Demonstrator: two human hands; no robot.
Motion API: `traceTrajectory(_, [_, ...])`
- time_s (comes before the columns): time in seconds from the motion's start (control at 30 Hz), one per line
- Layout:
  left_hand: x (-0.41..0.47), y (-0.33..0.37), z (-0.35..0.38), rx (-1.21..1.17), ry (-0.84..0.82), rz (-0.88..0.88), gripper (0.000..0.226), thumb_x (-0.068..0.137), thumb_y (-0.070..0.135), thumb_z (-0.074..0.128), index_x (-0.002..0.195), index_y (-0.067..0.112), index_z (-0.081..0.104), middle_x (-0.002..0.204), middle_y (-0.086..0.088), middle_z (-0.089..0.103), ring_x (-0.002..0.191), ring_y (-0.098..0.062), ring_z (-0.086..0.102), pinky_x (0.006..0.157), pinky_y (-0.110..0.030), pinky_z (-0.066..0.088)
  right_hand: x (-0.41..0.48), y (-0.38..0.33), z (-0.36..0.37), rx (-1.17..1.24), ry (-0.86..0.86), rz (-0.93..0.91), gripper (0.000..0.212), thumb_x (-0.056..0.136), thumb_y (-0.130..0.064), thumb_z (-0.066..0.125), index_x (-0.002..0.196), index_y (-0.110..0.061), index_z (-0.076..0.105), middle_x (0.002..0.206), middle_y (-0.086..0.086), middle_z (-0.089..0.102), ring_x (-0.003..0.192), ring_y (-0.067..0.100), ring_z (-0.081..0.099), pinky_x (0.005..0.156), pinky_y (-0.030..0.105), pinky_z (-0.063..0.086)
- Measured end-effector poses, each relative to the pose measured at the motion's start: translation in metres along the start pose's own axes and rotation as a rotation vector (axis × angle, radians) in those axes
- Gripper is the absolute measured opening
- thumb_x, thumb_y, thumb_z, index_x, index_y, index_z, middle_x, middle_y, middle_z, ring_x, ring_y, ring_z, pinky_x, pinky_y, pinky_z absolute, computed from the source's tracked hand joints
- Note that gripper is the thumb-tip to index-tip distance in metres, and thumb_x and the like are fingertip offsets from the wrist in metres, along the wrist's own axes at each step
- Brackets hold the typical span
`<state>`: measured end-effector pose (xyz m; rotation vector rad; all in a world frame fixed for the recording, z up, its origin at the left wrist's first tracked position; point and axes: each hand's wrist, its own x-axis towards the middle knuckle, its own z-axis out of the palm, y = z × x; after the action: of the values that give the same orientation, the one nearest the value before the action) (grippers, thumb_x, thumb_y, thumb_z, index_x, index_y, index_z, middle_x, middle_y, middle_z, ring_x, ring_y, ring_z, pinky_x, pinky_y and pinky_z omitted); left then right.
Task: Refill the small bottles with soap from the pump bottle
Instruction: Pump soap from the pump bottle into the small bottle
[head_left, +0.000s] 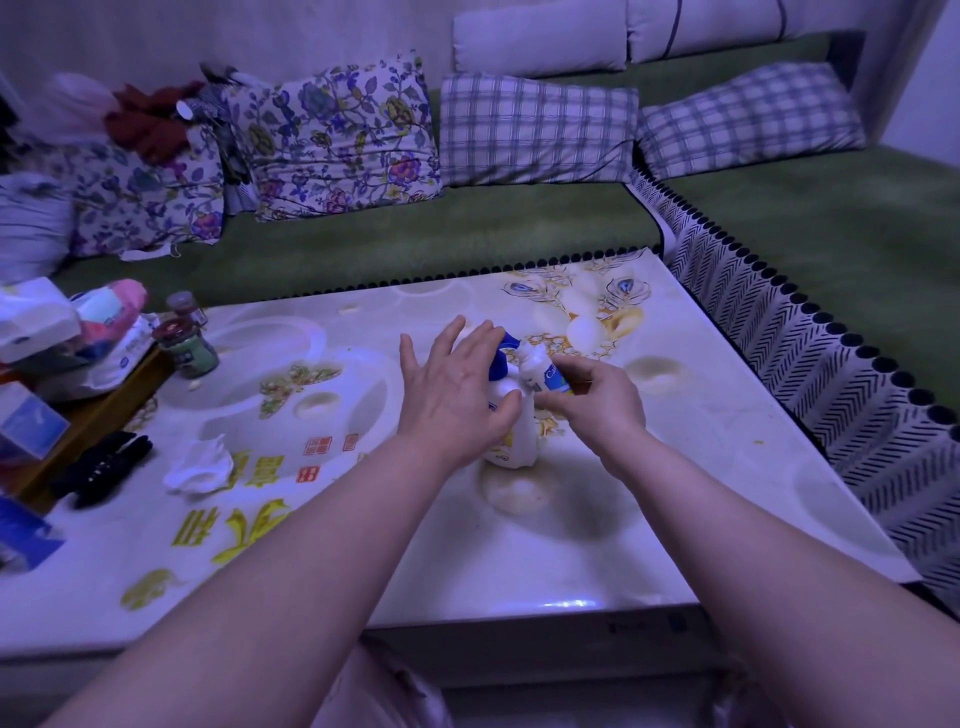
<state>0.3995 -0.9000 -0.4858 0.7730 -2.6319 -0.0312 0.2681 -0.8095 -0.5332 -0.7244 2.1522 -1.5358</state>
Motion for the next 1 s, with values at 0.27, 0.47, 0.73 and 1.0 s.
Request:
traceTrajectory(0.27, [-0.0002, 0.0024, 0.0023, 0.001, 0.008, -0.019, 0.062, 0.084, 0.044, 0.052, 0.141, 0.028, 0.033, 0.151, 0.015, 0.031, 0.145, -0.013, 0.012, 0.114, -0.057, 0.0, 0.0043, 0.0022, -0.0007, 0.015, 0.002, 0.003, 0.042, 0.064, -0.025, 0.082, 0.103, -0.037, 0.072, 0.099, -0.015, 0.075, 0.095, 0.011, 0.07, 0.093, 0.045, 0.053])
traceTrajectory(0.47, [-0.0003, 0.0029, 0.0062, 0.044, 0.008, -0.015, 0.062, 0.084, 0.044, 0.049, 0.141, 0.027, 0.033, 0.151, 0.014, 0.031, 0.144, -0.014, 0.014, 0.114, -0.057, -0.002, 0.007, 0.0, -0.0022, -0.021, 0.004, 0.014, 0.047, 0.066, -0.023, 0.083, 0.111, -0.031, 0.071, 0.102, -0.016, 0.073, 0.097, 0.009, 0.069, 0.094, 0.042, 0.053])
traceTrajectory(0.73, [0.0005, 0.0036, 0.0032, 0.067, -0.008, 0.003, 0.06, 0.085, 0.044, 0.048, 0.14, 0.025, 0.035, 0.15, 0.013, 0.033, 0.145, -0.015, 0.01, 0.114, -0.057, -0.004, 0.0061, 0.0064, -0.0001, -0.03, 0.002, 0.011, 0.041, 0.054, -0.039, 0.078, 0.093, -0.05, 0.07, 0.096, -0.021, 0.074, 0.094, 0.008, 0.07, 0.09, 0.045, 0.054])
traceTrajectory(1.0, [0.0008, 0.0033, 0.0018, 0.041, -0.003, -0.017, 0.065, 0.086, 0.046, 0.049, 0.145, 0.026, 0.028, 0.152, 0.014, 0.027, 0.145, -0.013, 0.008, 0.113, -0.058, -0.002, 0.0067, 0.0084, 0.0001, -0.017, 0.009, 0.007, 0.047, 0.059, -0.033, 0.08, 0.105, -0.041, 0.071, 0.095, -0.022, 0.074, 0.094, 0.007, 0.07, 0.092, 0.045, 0.053])
